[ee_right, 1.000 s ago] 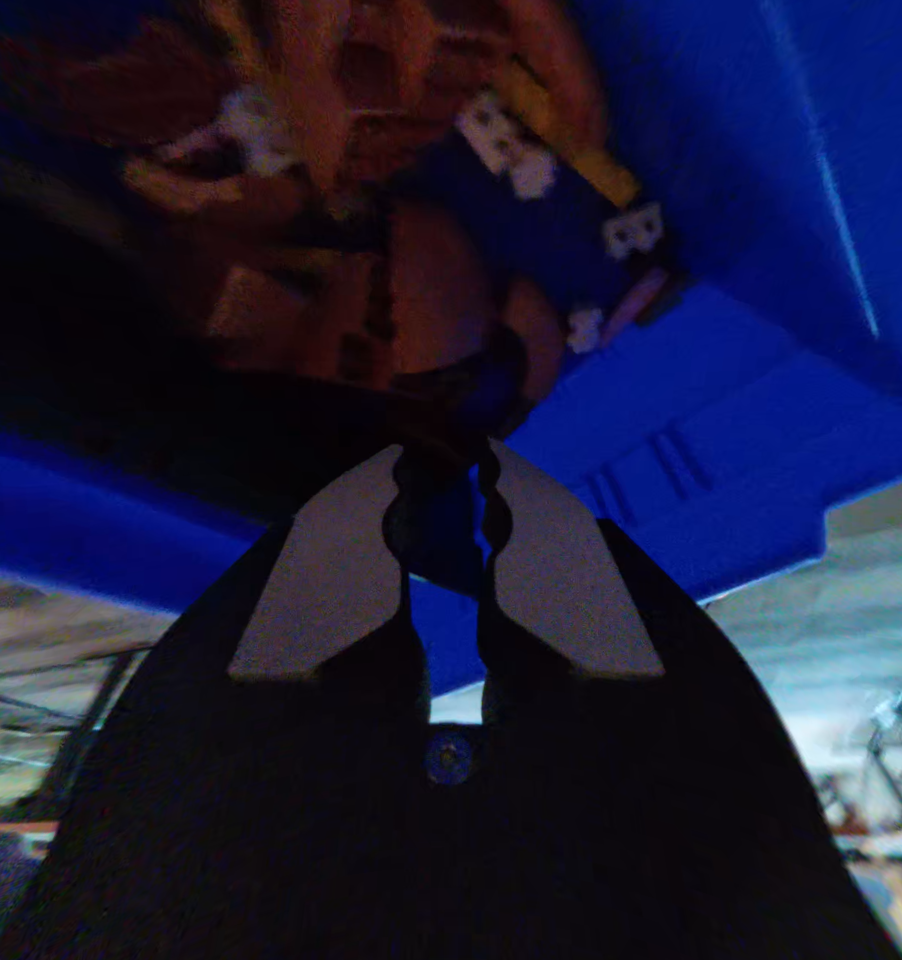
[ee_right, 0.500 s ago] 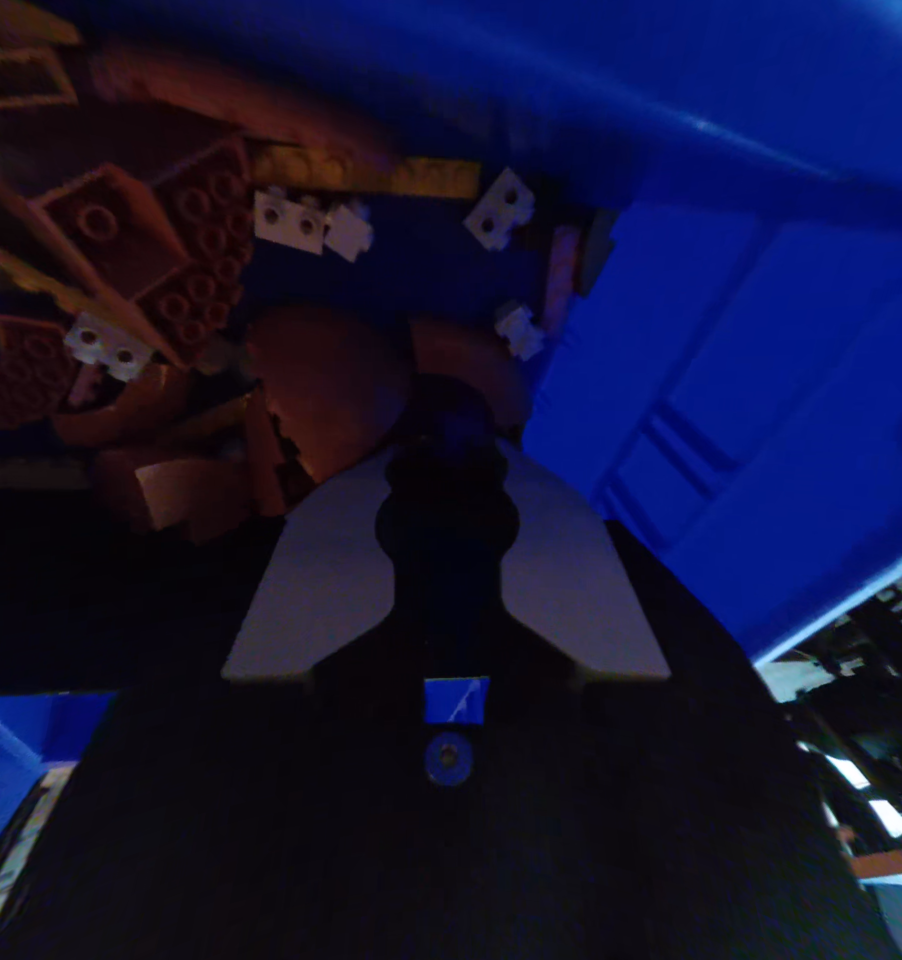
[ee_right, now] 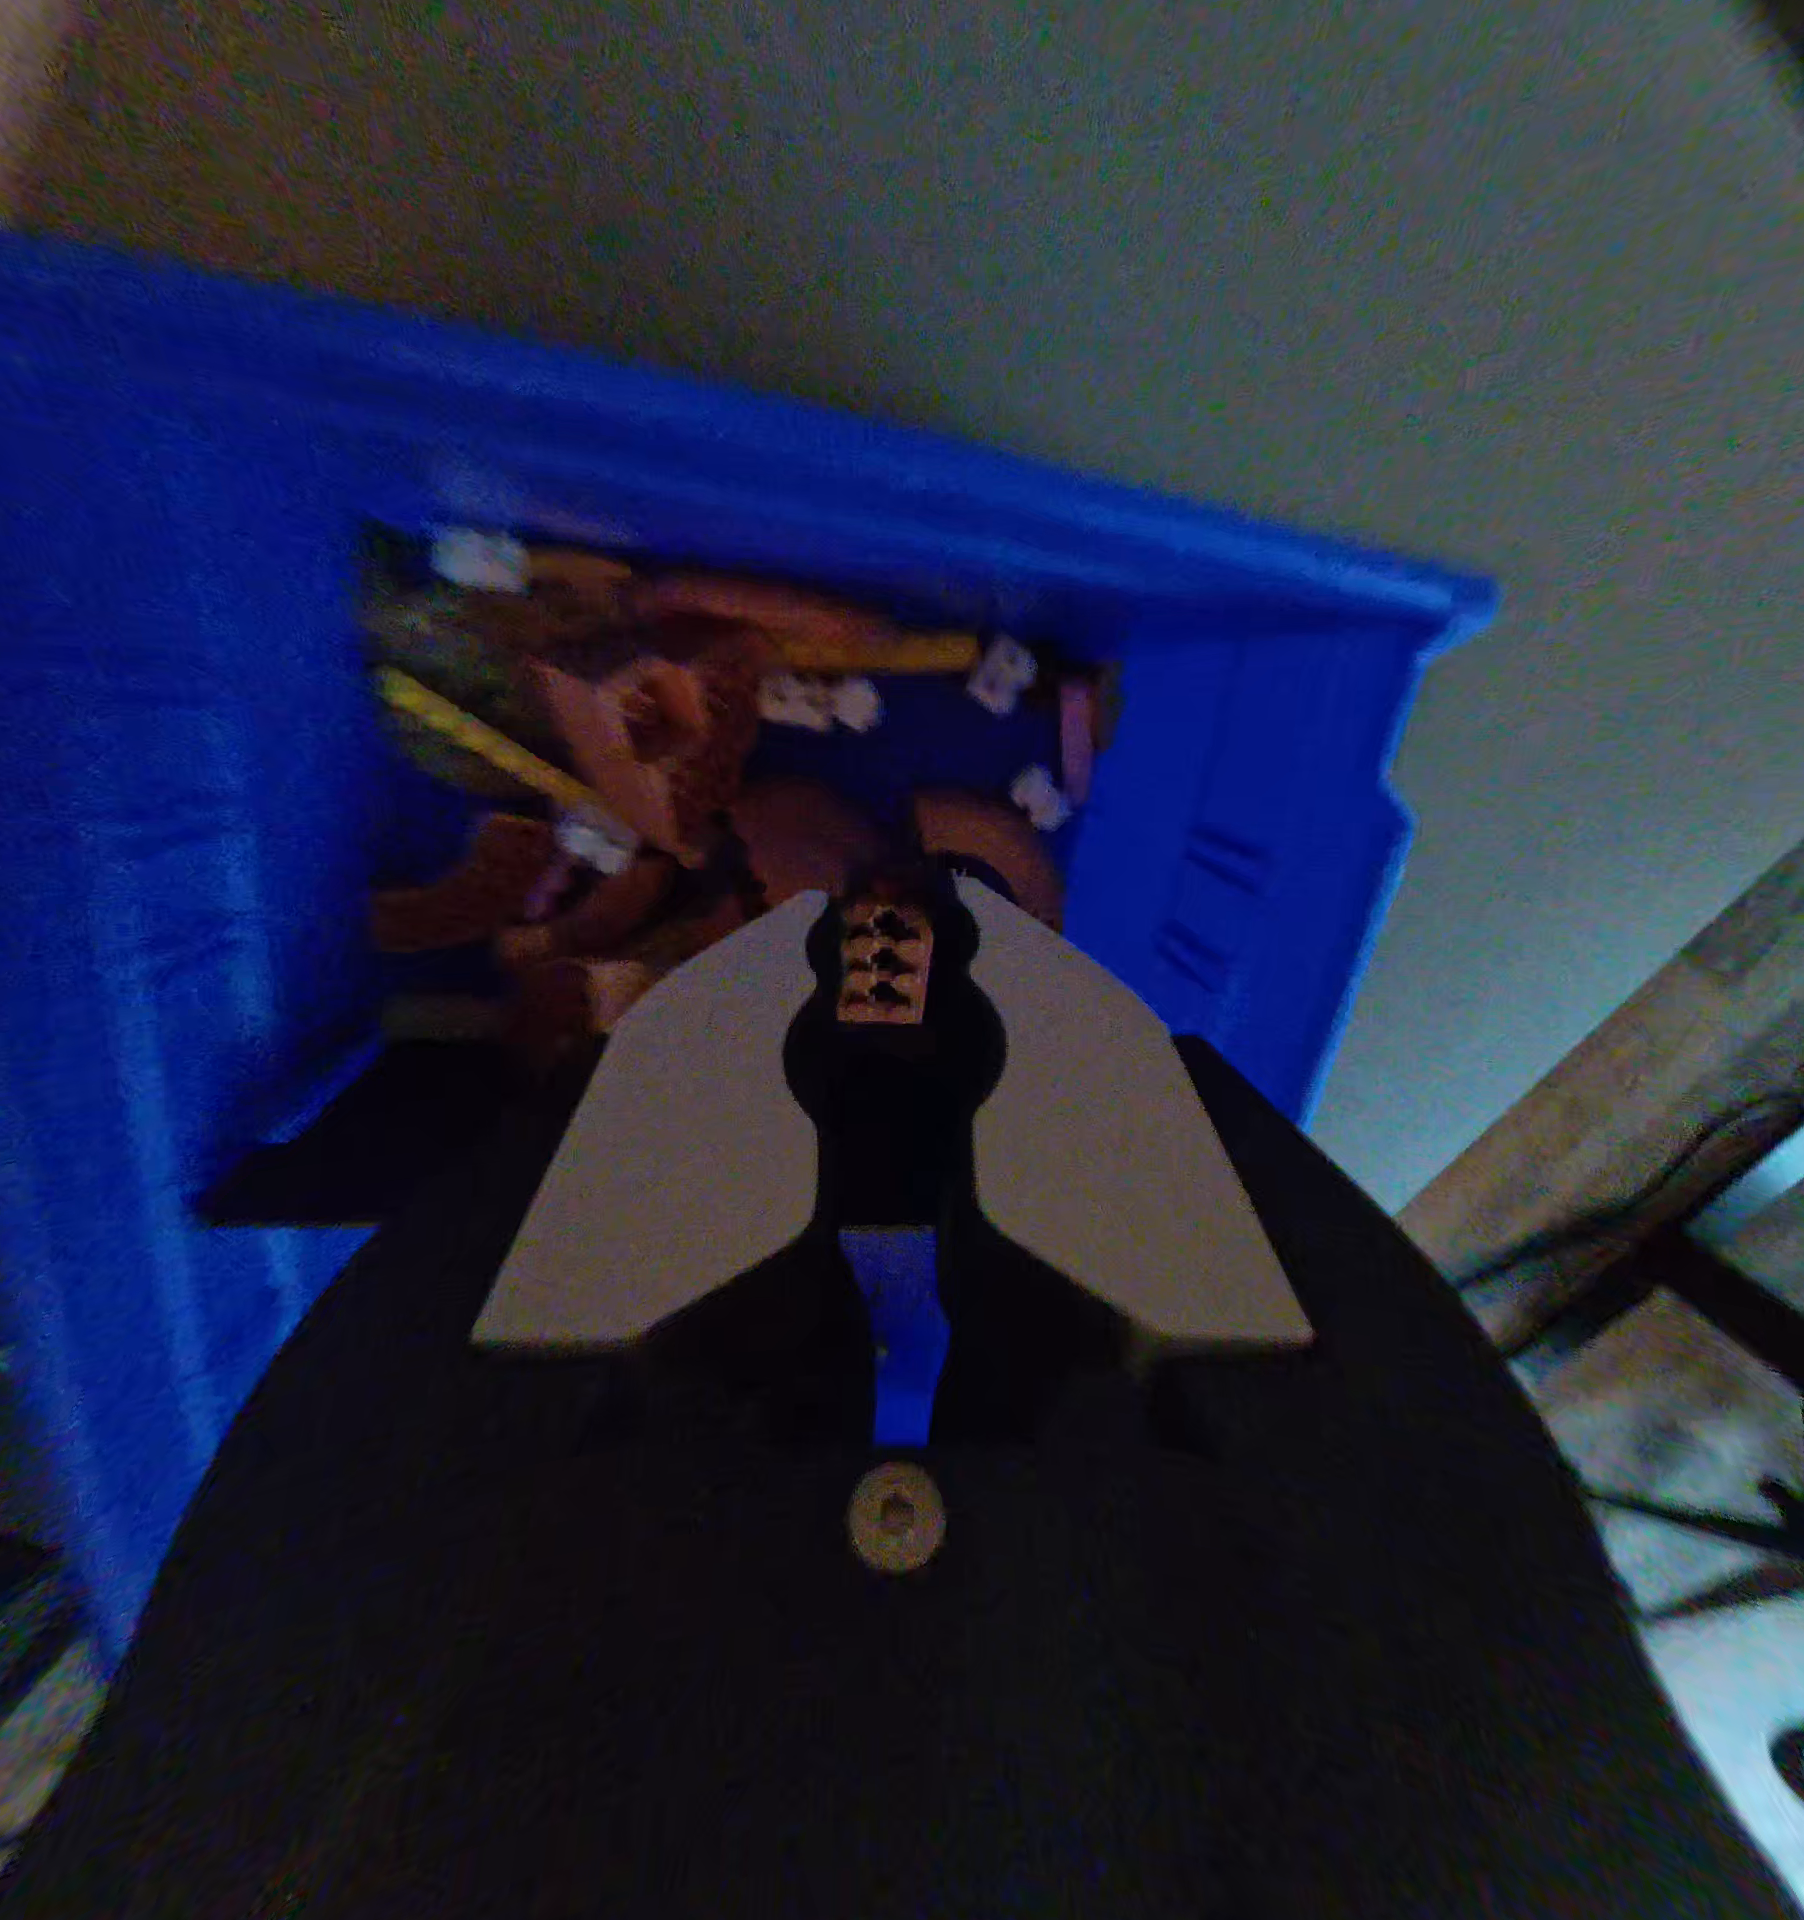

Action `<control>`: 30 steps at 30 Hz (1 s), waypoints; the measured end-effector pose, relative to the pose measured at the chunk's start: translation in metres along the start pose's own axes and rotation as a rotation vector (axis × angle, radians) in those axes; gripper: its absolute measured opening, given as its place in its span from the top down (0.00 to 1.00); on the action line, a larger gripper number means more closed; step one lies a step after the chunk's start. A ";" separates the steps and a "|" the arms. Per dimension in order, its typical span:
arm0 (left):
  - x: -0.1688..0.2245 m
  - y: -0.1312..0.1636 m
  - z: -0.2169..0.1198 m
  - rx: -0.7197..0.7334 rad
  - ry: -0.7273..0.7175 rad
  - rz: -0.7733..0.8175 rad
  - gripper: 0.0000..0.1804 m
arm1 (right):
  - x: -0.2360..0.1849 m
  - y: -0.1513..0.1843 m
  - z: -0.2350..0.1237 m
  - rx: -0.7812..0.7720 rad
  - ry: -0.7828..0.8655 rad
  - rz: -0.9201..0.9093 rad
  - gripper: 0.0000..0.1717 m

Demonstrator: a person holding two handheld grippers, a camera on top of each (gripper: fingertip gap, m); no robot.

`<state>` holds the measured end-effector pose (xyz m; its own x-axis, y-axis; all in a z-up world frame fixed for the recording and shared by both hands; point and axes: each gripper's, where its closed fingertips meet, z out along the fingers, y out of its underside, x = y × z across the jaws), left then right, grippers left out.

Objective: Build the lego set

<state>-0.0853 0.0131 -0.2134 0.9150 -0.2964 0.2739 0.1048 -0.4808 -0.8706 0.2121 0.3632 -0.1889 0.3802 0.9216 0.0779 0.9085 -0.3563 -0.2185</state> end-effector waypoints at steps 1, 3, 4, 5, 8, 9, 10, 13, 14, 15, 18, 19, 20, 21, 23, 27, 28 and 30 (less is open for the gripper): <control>0.000 0.000 0.000 0.003 -0.001 -0.002 0.79 | -0.013 -0.013 -0.014 0.063 -0.006 -0.023 0.91; 0.000 -0.001 0.000 0.008 0.007 -0.009 0.79 | -0.060 -0.042 -0.035 0.185 -0.081 -0.095 0.91; 0.000 -0.001 -0.001 0.012 0.011 -0.015 0.79 | -0.090 -0.055 -0.043 0.232 -0.132 -0.150 0.91; -0.001 -0.002 -0.001 0.019 0.013 -0.022 0.79 | -0.121 -0.065 -0.047 0.262 -0.175 -0.214 0.91; -0.002 -0.006 -0.005 0.060 0.017 -0.040 0.80 | -0.194 -0.083 -0.040 0.278 -0.207 -0.382 0.91; -0.002 -0.008 -0.007 0.076 0.017 -0.043 0.80 | -0.215 -0.086 -0.034 0.270 -0.228 -0.430 0.91; -0.002 -0.009 -0.008 0.093 0.018 -0.045 0.81 | -0.235 -0.089 -0.028 0.274 -0.257 -0.465 0.91; -0.002 -0.013 -0.013 0.132 0.030 -0.053 0.81 | -0.280 -0.107 -0.010 0.307 -0.334 -0.479 0.91; -0.002 -0.014 -0.014 0.143 0.034 -0.055 0.81 | -0.293 -0.114 -0.005 0.318 -0.369 -0.470 0.91; -0.001 -0.015 -0.015 0.151 0.039 -0.054 0.81 | -0.306 -0.120 -0.001 0.325 -0.405 -0.466 0.91; 0.001 -0.016 -0.016 0.161 0.053 -0.046 0.81 | -0.341 -0.133 0.009 0.329 -0.487 -0.488 0.91; 0.002 -0.016 -0.016 0.163 0.057 -0.036 0.81 | -0.350 -0.135 0.013 0.321 -0.503 -0.499 0.91; 0.003 -0.016 -0.016 0.165 0.058 -0.027 0.81 | -0.358 -0.135 0.018 0.299 -0.520 -0.511 0.91; 0.004 -0.016 -0.016 0.166 0.060 -0.017 0.81 | -0.364 -0.134 0.024 0.273 -0.532 -0.515 0.91; 0.007 -0.016 -0.016 0.167 0.064 0.002 0.81 | -0.378 -0.136 0.034 0.245 -0.554 -0.526 0.91; 0.010 -0.016 -0.016 0.169 0.085 0.010 0.81 | -0.405 -0.162 0.038 0.271 -0.582 -0.579 0.91; 0.009 -0.017 -0.017 0.175 0.088 0.007 0.81 | -0.409 -0.169 0.041 0.260 -0.578 -0.598 0.91; 0.009 -0.018 -0.019 0.192 0.092 0.003 0.81 | -0.411 -0.179 0.054 0.218 -0.519 -0.645 0.91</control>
<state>-0.0861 0.0033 -0.1872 0.8770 -0.3753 0.2999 0.1829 -0.3165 -0.9308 -0.1164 0.0565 -0.2342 -0.3756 0.9065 -0.1927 0.8460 0.2504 -0.4707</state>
